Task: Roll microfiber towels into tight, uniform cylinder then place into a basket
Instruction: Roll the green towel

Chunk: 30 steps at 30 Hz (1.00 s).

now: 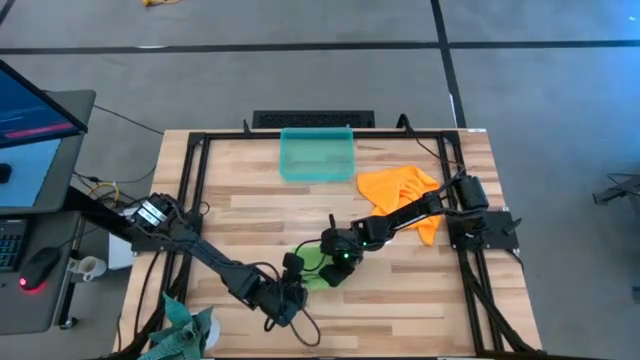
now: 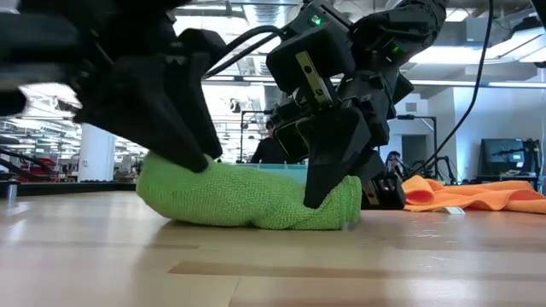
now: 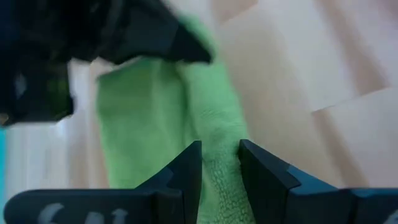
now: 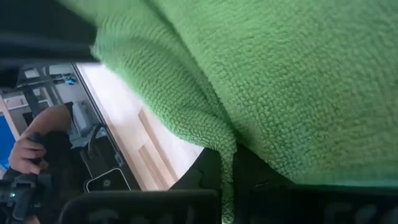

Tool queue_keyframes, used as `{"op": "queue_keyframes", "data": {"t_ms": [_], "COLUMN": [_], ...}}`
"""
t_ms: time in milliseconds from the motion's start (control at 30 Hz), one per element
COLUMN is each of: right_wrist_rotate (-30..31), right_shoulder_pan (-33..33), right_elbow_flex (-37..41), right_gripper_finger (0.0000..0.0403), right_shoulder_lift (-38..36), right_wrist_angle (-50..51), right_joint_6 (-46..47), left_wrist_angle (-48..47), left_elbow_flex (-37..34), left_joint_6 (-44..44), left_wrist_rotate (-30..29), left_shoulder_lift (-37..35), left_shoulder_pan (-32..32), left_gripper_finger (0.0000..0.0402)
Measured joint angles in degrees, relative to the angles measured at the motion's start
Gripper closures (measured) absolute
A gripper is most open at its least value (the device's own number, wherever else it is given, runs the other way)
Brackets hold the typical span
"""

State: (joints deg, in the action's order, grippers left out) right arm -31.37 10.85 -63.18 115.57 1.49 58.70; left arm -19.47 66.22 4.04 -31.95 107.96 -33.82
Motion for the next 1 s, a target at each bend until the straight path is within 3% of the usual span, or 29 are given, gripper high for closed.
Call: {"op": "queue_keyframes", "data": {"t_ms": [533, 900, 1000], "right_wrist_rotate": [0.1, 1.0, 3.4], "right_shoulder_pan": [1.9, 1.9, 2.6], "right_elbow_flex": [0.0, -0.1, -0.1], "right_gripper_finger": [0.0371, 0.0372, 0.0355], "right_shoulder_lift": [0.0, -0.1, -0.1], "right_wrist_angle": [-0.2, -0.4, -0.3], "right_joint_6": [-0.2, -0.2, -1.3], "left_wrist_angle": [-6.6, -3.3, -1.8], "left_elbow_flex": [0.0, -4.6, -5.4], "left_joint_6": [11.8, 16.2, 16.2], "left_wrist_rotate": [3.0, 5.3, 6.6], "left_shoulder_lift": [0.0, -0.2, -0.2], "left_shoulder_pan": [5.1, 6.4, 6.4], "left_gripper_finger": [0.0301, 0.0301, 0.0301]}}
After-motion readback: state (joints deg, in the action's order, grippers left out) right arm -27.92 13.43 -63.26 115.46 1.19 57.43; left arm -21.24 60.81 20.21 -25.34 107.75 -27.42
